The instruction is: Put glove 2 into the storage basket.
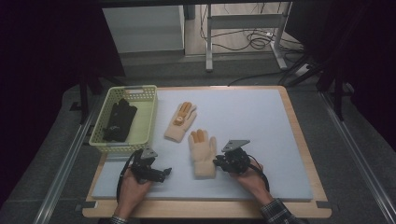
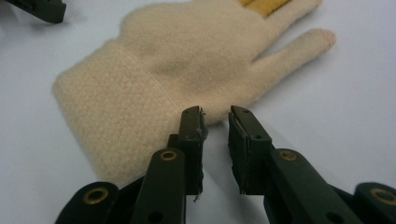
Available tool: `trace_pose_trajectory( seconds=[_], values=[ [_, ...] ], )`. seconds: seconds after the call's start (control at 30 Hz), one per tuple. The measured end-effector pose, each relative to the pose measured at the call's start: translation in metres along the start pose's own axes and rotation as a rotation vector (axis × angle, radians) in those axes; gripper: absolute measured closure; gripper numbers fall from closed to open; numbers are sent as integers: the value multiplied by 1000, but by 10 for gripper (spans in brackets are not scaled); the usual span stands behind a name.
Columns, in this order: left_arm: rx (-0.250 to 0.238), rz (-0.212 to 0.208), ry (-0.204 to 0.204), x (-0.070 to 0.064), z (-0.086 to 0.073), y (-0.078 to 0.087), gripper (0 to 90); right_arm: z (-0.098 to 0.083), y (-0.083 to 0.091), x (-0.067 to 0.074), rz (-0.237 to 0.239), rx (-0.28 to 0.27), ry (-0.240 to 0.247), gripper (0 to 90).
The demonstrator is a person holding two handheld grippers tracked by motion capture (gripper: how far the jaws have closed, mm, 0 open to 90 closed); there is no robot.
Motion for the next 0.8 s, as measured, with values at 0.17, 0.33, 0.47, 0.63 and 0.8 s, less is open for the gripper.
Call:
trace_pose_trajectory(
  seconds=[0.17,0.33,0.47,0.63,0.8],
  values=[
    [0,-1,1,0,0,0,24,8,5,-12,-23,-20,-25,706],
    [0,0,1,0,0,0,24,28,4,-26,-22,-45,-51,668],
    [0,0,1,0,0,0,24,47,-4,-30,-15,-65,-53,634],
    [0,0,1,0,0,0,24,72,-18,-31,-14,-75,-41,570],
    [1,0,0,0,0,0,24,97,-37,-35,-22,-70,-36,505]
  ],
)
Point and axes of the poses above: each handheld gripper's, and its own axes: y roughly backward along the jaws, z roughly out of its top, x roughly to its left, the point moved 4 cm from there along -y, roughly forward along the jaws, and after that the axes turned 5 degrees about x, right-handed, at the moved point
